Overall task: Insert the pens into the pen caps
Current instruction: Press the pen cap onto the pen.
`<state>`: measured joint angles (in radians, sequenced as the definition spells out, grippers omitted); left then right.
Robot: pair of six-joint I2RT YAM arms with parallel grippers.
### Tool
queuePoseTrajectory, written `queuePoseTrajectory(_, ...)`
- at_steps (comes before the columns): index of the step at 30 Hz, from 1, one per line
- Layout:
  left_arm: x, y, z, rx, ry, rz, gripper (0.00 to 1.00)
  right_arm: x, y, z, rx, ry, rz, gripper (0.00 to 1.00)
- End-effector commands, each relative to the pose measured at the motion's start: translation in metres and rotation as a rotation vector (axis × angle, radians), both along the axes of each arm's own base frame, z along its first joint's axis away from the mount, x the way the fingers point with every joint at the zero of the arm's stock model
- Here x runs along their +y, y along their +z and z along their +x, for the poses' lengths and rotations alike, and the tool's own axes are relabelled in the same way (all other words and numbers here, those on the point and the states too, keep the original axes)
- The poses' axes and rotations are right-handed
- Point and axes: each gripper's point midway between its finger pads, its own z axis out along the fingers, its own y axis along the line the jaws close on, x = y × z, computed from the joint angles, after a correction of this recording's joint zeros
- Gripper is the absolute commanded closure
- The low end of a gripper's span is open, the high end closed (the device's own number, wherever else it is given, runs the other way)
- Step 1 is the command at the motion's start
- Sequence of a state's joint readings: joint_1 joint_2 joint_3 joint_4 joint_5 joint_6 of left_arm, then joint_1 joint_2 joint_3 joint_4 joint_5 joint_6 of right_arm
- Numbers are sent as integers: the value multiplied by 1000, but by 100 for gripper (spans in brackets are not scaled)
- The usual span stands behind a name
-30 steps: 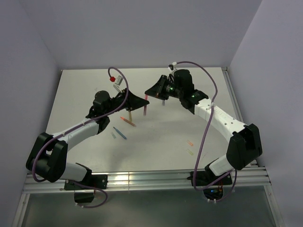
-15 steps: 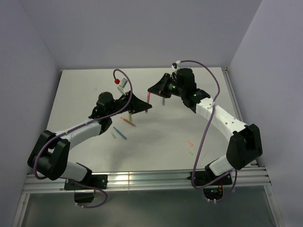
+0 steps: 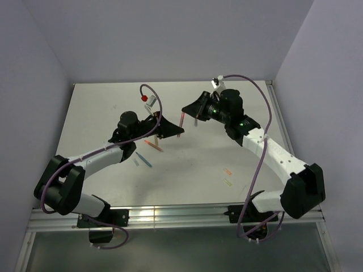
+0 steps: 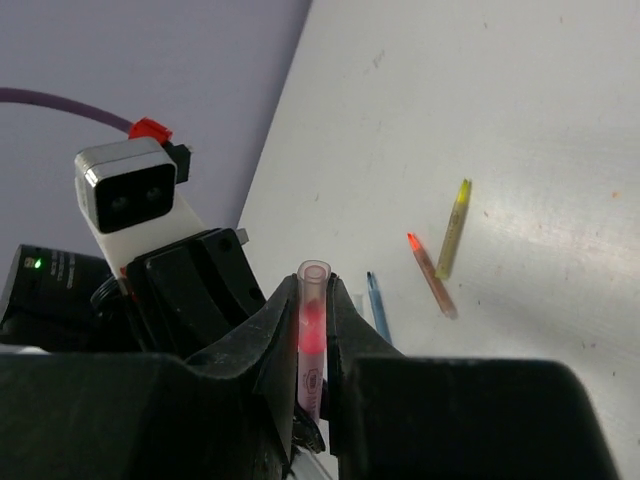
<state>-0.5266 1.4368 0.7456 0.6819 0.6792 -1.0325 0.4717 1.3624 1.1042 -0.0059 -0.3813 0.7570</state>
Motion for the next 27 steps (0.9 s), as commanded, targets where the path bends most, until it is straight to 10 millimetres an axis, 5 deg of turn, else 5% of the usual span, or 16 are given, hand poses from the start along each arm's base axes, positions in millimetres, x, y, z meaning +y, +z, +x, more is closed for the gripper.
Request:
queuePoseTrajectory(1, 6, 37, 1, -177, 26, -49, 100, -3, 39, -24, -239, 57, 17, 100)
queuePoseTrajectory(14, 20, 70, 1, -449, 124, -74, 100, 9, 66, -97, -510, 224, -8, 100)
queuePoseTrajectory(27, 27, 109, 19, -604, 224, -31, 99, 31, 37, -131, -470, 379, -88, 100)
